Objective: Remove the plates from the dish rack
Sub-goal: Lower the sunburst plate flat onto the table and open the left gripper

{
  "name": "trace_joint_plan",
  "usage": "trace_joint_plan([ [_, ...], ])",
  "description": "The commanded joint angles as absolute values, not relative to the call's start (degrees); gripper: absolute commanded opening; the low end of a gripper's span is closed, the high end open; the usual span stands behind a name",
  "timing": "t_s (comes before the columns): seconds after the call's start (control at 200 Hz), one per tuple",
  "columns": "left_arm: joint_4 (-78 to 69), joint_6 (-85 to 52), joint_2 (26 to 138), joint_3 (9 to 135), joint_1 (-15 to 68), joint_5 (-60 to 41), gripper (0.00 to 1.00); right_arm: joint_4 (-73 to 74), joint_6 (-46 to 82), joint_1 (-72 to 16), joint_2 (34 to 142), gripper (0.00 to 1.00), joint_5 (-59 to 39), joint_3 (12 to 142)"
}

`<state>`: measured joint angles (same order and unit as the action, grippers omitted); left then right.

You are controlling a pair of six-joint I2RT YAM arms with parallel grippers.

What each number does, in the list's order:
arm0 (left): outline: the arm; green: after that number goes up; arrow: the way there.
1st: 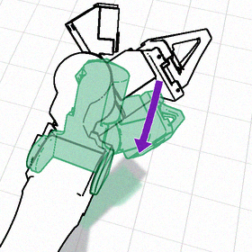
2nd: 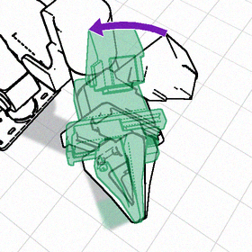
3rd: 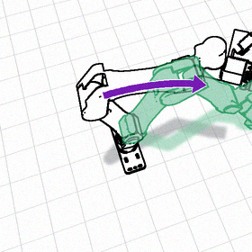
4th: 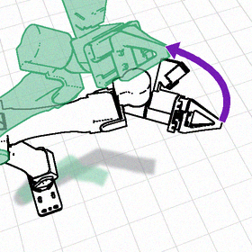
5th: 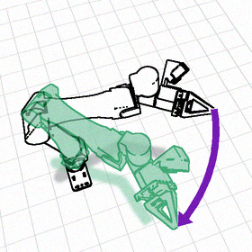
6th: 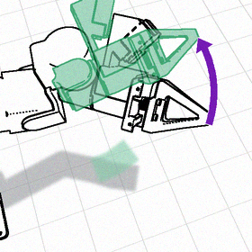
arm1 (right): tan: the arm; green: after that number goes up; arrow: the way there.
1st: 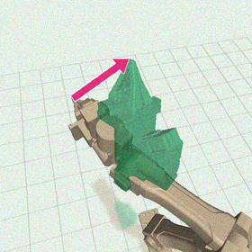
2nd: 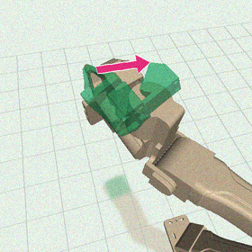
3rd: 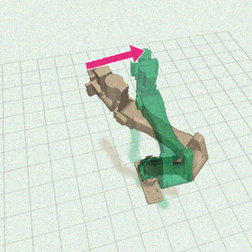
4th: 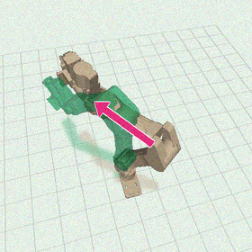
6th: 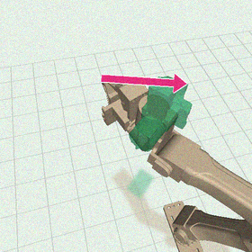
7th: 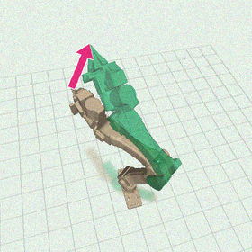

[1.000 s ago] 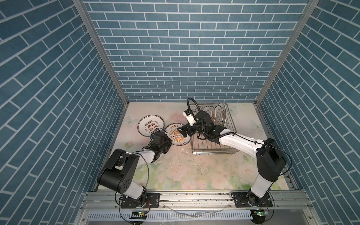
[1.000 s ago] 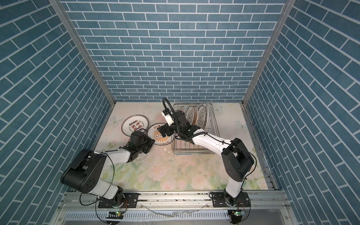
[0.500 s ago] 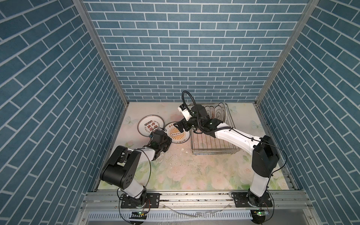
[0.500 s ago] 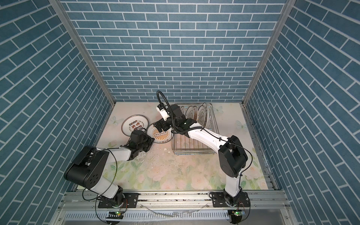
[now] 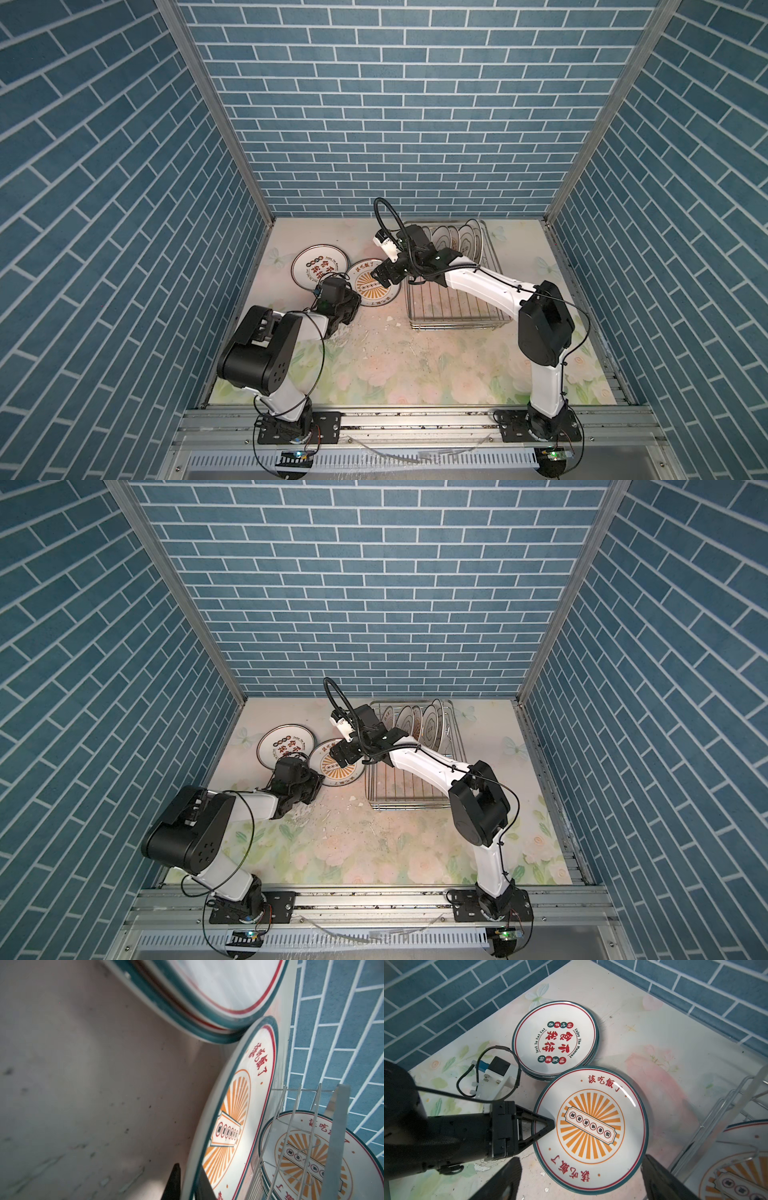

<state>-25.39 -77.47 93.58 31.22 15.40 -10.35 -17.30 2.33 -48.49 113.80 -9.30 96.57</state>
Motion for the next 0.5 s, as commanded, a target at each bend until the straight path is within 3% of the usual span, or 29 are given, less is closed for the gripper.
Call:
trace_joint_plan([
  [0.0,-22.68,-77.01,95.53,30.19,14.59,-9.39,0.15,-23.46,-1.41,-48.85,115.15,0.91,-7.63,98.78],
  [0.06,-22.55,-77.06,95.57,30.15,14.59,-8.86,0.16,-23.53,-1.45,-48.83,115.31,0.91,-7.78,98.87],
  [0.17,-22.81,-77.02,95.51,30.07,14.59,-8.94,0.28,-23.77,-1.41,-48.87,115.74,0.91,-7.87,99.35],
  [0.495,-22.2,-76.9,93.1,29.54,14.68,-7.06,0.37,-23.12,-1.43,-48.88,116.72,0.92,-7.9,99.76],
])
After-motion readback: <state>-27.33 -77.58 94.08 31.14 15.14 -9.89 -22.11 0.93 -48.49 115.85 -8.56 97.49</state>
